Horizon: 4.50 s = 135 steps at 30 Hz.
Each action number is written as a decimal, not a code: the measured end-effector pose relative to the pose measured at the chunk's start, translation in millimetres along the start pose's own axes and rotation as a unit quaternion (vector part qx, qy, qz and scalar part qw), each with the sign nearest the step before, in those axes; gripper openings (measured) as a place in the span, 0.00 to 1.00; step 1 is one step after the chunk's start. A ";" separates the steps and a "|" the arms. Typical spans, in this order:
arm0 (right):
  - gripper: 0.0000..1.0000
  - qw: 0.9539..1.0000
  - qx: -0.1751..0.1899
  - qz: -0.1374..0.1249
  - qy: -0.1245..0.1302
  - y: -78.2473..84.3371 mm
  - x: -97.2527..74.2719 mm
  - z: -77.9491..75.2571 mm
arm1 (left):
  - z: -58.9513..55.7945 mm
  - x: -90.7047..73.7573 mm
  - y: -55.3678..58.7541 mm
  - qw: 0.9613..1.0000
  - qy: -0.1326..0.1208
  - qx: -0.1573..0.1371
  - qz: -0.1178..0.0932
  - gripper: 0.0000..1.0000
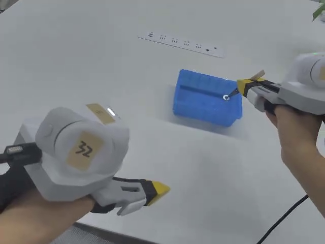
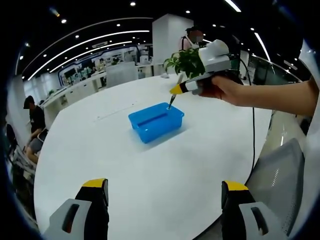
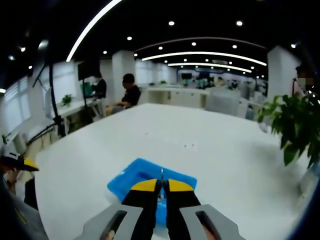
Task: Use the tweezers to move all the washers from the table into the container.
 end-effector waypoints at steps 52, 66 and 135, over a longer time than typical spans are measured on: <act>0.02 0.997 -0.039 0.037 -0.056 16.7 -3.9 17.0 | 11.0 -4.5 -54.5 0.993 0.082 -0.002 -0.090 0.62; 0.02 0.983 -0.073 0.024 -0.169 4.2 -59.9 84.2 | -1.6 13.6 -94.6 0.972 0.195 0.028 -0.126 0.36; 0.03 0.884 -0.297 0.186 -0.310 92.9 -42.1 104.5 | -27.2 113.6 -37.3 0.910 0.315 0.257 -0.081 0.00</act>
Point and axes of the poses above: the centre of the closed fingertips' face, and the gripper's own axes: x roughly forward along the fingers, z roughly to its left, y roughly out of its underside, the point moved 6 cm from there along -x, roughly backward along the fingers, and after that the axes turned 8 degrees about -z, right-handed, at the moved point
